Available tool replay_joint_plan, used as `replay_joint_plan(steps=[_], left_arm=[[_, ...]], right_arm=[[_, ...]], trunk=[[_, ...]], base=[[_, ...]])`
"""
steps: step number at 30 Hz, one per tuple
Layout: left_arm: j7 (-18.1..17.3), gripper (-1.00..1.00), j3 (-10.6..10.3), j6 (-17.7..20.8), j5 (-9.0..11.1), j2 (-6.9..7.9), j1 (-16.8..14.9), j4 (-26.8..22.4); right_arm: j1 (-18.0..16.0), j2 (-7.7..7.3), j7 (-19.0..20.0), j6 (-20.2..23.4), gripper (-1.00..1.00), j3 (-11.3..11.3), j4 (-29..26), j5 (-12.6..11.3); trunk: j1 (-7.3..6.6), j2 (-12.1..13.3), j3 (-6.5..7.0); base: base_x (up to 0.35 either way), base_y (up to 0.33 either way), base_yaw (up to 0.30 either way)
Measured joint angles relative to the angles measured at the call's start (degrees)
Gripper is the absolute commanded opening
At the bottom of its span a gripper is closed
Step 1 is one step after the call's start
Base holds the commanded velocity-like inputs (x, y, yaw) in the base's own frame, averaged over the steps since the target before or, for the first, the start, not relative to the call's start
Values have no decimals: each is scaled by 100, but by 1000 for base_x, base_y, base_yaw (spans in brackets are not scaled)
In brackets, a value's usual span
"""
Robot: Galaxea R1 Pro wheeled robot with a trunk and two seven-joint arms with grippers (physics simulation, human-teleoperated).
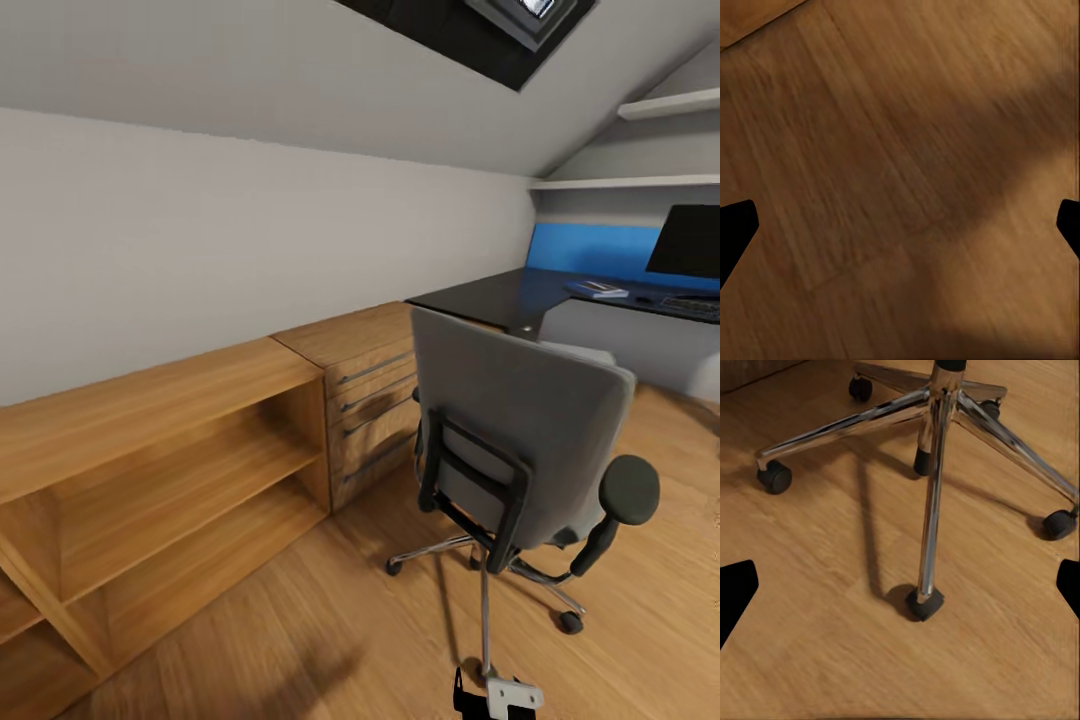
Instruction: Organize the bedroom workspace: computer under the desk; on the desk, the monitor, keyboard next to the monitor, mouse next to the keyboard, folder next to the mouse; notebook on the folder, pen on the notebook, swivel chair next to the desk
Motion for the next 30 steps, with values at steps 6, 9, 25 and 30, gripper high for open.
replay_joint_plan(steps=[6,9,25,30], left_arm=[[0,100,1,0,0,0,0,0],[2,100,5,0,0,0,0,0],[4,100,8,0,2,2,0,0],[1,100,8,0,1,0,0,0]], right_arm=[[0,0,-2,0,100,6,1,0],[1,0,-5,3,100,5,-1,0],[-2,0,-1,8,100,3,1,0],[1,0,0,7,100,7,2,0]], trunk=[[-1,0,0],[-3,0,0],[0,0,0],[0,0,0]], base=[[63,0,-268],[243,0,-266],[181,0,-265],[7,0,-265]])
